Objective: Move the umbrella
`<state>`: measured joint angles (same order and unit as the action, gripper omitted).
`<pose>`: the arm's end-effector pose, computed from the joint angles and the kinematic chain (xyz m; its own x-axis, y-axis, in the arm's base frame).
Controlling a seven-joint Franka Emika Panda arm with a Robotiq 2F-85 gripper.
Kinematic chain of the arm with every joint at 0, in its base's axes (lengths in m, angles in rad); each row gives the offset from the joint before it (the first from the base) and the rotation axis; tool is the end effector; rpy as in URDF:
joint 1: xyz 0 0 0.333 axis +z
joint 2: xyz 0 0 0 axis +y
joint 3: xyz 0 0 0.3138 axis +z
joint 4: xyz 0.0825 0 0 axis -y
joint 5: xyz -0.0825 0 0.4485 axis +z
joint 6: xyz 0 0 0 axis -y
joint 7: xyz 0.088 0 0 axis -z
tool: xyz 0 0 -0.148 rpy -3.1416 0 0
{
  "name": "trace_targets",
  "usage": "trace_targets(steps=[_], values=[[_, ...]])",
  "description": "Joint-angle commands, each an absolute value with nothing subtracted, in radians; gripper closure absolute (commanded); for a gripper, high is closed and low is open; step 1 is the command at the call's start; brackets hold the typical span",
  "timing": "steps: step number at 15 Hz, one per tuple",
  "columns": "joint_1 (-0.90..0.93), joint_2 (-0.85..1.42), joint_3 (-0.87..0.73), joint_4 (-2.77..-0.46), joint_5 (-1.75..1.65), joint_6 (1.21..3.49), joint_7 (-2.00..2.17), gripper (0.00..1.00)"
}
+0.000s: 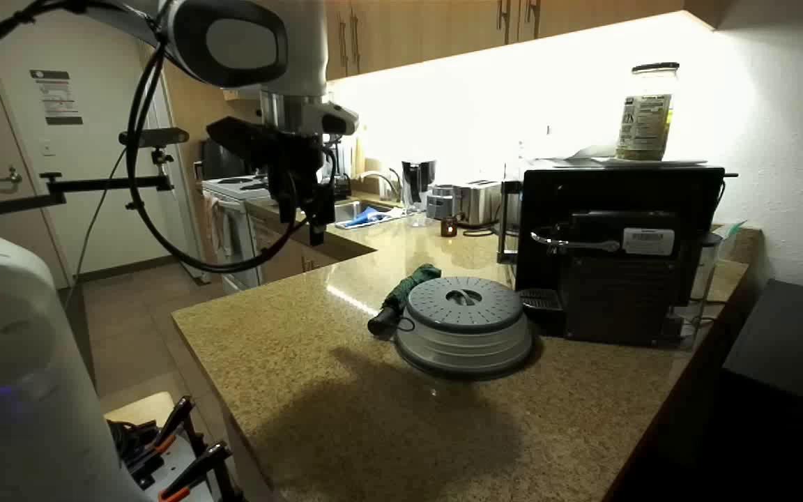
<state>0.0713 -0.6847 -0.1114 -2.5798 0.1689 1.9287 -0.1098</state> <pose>0.4107 0.0058 0.4198 0.9984 0.0312 0.0465 0.0409 -0.9737 -0.2243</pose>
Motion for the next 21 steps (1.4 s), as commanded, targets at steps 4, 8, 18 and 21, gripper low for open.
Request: trace_targets(steps=[4, 8, 18, 21], values=[[0.033, -0.657, -0.098, -2.574, 0.165, 1.925, -0.108, 0.00], [0.012, -0.622, -0.108, -2.561, 0.162, 1.932, -0.117, 0.00], [-0.003, -0.524, -0.084, -2.498, 0.100, 1.928, -0.118, 0.00], [-0.001, -0.483, -0.079, -2.472, 0.068, 1.930, -0.118, 0.00]])
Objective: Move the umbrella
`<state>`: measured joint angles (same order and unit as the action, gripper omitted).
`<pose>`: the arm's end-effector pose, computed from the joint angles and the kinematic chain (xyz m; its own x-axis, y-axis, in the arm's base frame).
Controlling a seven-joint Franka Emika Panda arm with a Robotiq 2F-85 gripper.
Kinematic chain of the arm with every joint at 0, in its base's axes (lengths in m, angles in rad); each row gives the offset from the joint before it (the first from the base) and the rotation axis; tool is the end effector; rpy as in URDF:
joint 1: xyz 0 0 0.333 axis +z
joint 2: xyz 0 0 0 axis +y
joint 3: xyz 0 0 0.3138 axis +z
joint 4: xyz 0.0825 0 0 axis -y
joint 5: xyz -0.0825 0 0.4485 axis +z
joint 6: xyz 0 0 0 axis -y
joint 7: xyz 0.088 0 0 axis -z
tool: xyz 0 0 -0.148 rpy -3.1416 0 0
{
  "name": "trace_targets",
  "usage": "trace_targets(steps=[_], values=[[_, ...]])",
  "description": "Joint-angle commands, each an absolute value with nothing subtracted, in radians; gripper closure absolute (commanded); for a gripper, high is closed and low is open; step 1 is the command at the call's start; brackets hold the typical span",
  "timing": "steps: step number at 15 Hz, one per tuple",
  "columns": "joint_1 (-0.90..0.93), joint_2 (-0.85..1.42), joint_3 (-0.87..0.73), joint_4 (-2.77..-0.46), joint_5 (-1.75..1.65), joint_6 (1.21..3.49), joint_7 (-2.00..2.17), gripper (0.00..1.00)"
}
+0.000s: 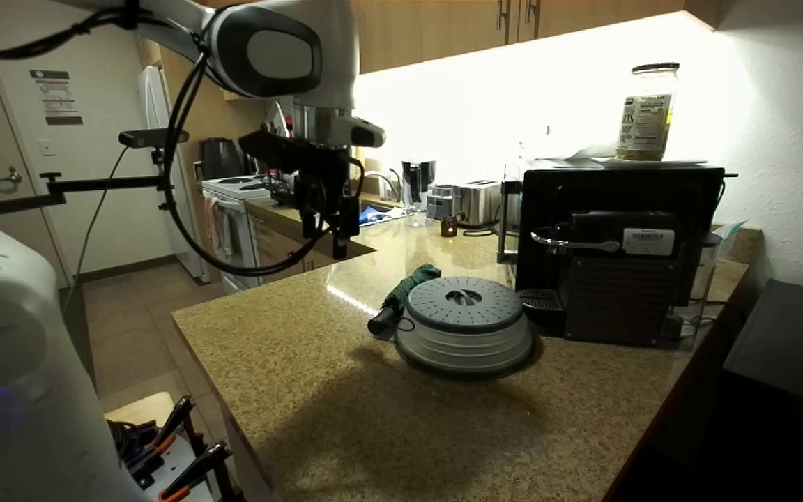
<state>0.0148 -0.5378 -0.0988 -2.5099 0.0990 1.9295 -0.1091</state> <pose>0.4366 -0.0231 0.3939 0.9995 0.0056 -0.0324 0.0008 -0.9894 -0.1454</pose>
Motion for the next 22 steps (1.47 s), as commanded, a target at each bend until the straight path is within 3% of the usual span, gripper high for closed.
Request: trace_targets(steps=[1, 22], values=[[0.000, -0.472, -0.076, -2.461, 0.059, 1.932, -0.118, 0.00], [0.003, -0.231, -0.084, -2.343, 0.087, 1.915, -0.127, 0.00]])
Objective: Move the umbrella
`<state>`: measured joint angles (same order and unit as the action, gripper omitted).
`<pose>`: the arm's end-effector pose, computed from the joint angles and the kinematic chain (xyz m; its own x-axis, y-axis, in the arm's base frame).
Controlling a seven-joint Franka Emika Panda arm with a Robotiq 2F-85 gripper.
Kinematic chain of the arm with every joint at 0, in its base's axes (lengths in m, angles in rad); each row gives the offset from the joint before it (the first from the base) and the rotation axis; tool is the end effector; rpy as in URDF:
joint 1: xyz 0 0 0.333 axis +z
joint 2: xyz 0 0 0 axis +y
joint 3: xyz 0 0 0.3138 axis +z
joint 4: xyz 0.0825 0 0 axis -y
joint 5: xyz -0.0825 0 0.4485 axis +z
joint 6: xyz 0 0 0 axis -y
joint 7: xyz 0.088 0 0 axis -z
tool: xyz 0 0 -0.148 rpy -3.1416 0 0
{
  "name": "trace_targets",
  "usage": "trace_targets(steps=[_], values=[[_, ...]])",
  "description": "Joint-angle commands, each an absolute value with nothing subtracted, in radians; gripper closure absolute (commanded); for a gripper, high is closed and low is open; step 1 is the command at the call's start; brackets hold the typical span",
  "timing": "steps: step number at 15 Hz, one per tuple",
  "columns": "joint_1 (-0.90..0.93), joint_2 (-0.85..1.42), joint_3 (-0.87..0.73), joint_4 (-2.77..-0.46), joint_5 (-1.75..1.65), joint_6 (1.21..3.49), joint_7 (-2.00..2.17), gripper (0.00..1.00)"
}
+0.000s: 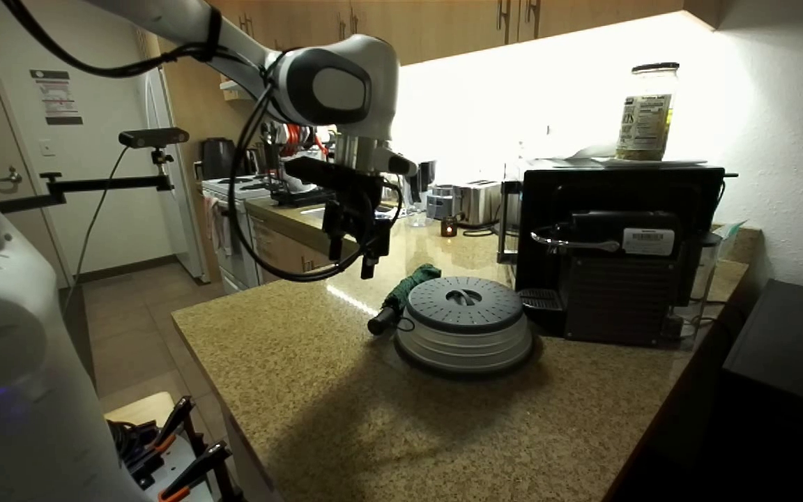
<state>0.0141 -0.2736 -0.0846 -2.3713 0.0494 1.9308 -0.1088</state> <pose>0.4853 -0.0276 0.3424 0.9868 0.0285 -0.1597 0.0153 -0.9964 -0.0833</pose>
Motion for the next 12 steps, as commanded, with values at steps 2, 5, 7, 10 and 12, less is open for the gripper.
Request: trace_targets(steps=[2, 5, 7, 10, 12], values=[[0.004, -0.208, -0.083, -2.337, 0.094, 1.929, -0.140, 0.00], [0.005, -0.157, -0.077, -2.307, 0.087, 1.940, -0.147, 0.00], [0.005, -0.123, -0.074, -2.284, 0.083, 1.948, -0.153, 0.00], [0.006, -0.080, -0.065, -2.245, 0.074, 1.966, -0.167, 0.00], [0.006, -0.074, -0.057, -2.223, 0.070, 1.966, -0.163, 0.00]])
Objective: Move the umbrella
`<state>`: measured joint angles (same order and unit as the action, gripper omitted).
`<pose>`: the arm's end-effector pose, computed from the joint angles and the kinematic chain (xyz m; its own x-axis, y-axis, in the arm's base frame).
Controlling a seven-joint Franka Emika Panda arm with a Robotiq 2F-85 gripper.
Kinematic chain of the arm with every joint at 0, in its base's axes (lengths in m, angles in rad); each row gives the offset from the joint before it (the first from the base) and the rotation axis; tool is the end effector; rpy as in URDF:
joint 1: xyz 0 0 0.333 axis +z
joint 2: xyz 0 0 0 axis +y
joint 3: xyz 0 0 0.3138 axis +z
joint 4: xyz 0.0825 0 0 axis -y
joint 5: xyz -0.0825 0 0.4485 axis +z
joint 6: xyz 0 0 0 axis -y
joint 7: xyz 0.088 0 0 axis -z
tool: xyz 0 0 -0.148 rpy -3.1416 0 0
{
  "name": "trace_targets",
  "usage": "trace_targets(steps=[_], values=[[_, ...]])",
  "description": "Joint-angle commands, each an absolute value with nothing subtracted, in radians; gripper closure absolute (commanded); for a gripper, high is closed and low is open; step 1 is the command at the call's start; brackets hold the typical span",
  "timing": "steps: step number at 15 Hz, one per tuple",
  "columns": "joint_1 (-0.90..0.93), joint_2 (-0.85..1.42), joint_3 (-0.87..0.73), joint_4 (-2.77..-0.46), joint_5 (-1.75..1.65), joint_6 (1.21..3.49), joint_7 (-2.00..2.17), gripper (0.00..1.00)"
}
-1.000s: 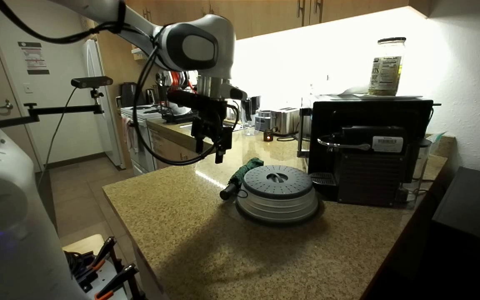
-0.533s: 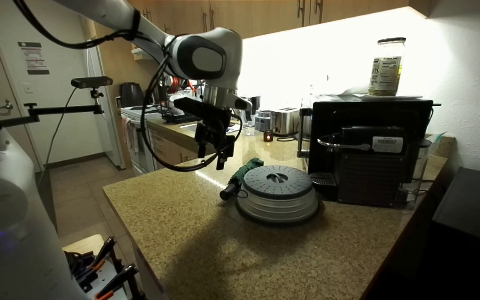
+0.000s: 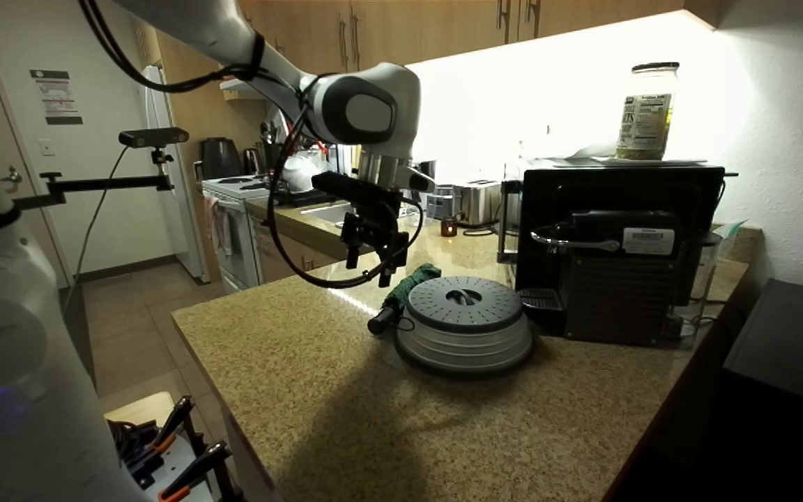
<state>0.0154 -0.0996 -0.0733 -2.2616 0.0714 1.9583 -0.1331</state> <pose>0.5252 -0.0227 0.3094 0.9799 0.0508 -0.1929 0.0333 -0.9951 -0.0929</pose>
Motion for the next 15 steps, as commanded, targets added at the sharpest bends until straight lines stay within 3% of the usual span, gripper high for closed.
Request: trace_targets(steps=[1, 15], values=[[0.002, -0.089, -0.057, -2.248, 0.072, 1.960, -0.135, 0.00], [0.002, -0.077, -0.051, -2.223, 0.072, 1.960, -0.135, 0.00]])
